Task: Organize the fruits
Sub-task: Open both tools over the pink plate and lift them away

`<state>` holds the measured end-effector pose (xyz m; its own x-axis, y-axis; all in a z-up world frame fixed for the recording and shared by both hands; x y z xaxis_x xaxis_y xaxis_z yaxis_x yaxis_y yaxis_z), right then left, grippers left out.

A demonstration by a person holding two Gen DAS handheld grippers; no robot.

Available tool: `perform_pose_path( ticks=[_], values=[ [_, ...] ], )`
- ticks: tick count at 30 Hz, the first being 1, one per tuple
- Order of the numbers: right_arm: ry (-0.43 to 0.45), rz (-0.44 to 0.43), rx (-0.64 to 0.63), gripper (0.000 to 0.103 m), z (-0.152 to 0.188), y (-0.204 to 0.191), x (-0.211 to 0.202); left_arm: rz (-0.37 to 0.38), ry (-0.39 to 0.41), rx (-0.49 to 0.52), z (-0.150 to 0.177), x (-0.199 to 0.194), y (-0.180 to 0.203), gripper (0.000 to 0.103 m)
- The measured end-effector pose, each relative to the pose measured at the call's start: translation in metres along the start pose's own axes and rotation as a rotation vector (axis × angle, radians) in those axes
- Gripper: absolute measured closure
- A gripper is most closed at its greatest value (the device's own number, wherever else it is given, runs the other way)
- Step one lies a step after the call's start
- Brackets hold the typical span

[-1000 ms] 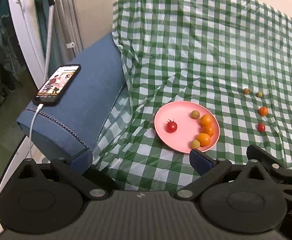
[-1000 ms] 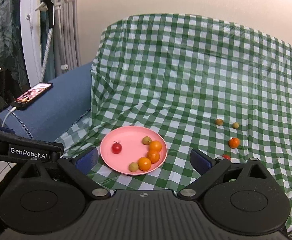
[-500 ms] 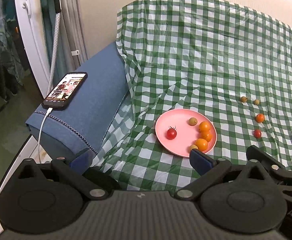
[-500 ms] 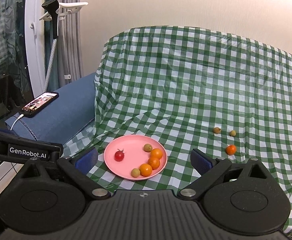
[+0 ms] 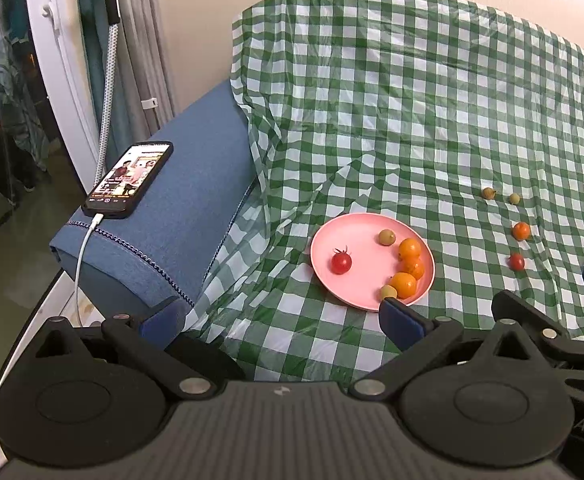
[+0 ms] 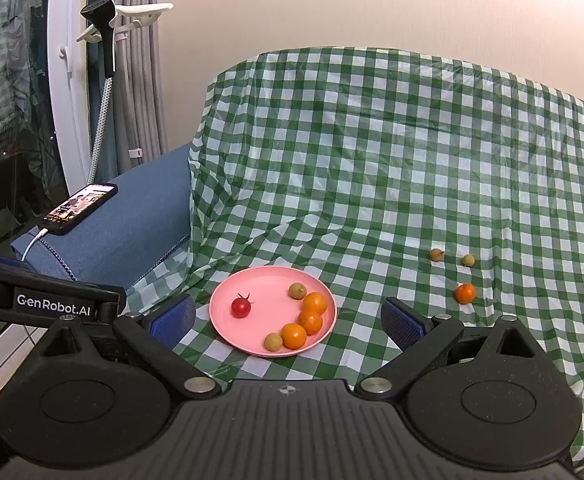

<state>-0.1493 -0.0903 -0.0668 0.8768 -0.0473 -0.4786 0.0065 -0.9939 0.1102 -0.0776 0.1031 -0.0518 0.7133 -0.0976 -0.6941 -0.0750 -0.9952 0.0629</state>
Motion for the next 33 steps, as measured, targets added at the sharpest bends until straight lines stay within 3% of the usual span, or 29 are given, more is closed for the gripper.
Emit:
perform_pose_path(
  ticks=[33],
  values=[
    [-0.109, -0.04, 0.128, 0.004, 0.03, 0.039, 0.065, -0.061, -0.135, 0.095, 0.0, 0.063, 0.034, 0.0]
  ],
)
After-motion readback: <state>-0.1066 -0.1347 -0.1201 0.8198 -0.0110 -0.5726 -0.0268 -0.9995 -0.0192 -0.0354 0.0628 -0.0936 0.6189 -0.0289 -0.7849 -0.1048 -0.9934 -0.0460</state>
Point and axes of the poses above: each gripper's, at about its wrist camera, not at the fingertips, and x roughly the way its jaws point, y to its right, z to its underside, the point moved 7 cm from there along x, roughly the way its jaws point, and after that the axes turned 13 degrees about -x, right-handed, at the moved point
